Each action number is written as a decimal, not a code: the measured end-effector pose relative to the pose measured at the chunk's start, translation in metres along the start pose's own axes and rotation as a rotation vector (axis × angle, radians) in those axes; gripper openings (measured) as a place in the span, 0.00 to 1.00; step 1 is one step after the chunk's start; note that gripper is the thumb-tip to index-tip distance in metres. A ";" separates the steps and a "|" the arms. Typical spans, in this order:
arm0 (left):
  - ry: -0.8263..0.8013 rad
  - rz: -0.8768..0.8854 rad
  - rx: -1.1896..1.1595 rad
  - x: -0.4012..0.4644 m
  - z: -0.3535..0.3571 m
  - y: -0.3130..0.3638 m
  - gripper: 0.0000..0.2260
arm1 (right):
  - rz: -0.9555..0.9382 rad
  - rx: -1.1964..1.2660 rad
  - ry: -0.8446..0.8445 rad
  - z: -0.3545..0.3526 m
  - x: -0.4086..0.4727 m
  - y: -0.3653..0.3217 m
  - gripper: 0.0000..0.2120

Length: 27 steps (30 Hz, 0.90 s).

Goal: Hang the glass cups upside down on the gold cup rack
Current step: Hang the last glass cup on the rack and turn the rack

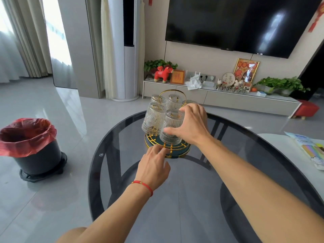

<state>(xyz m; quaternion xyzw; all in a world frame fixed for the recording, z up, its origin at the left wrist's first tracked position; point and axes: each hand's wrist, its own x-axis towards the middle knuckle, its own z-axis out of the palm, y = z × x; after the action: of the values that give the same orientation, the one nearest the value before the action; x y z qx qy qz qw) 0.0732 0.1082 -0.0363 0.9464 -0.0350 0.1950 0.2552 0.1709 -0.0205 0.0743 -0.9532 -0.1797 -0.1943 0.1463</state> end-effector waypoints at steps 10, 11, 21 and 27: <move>-0.071 0.029 0.124 0.006 0.008 -0.013 0.24 | -0.038 0.248 0.130 -0.017 0.012 0.010 0.28; -0.076 0.028 0.136 0.006 0.007 -0.015 0.24 | -0.040 0.296 0.109 -0.023 0.020 0.011 0.26; -0.173 -0.019 0.445 0.006 0.008 -0.027 0.36 | -0.010 0.350 -0.135 -0.027 0.049 -0.002 0.24; -0.143 -0.123 0.335 0.009 0.009 -0.041 0.39 | 0.017 0.383 -0.205 -0.023 0.059 -0.015 0.31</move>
<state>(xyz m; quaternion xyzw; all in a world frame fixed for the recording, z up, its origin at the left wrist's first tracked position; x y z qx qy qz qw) 0.0915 0.1394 -0.0587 0.9874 0.0377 0.1143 0.1026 0.2077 0.0019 0.1228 -0.9242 -0.2195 -0.0573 0.3074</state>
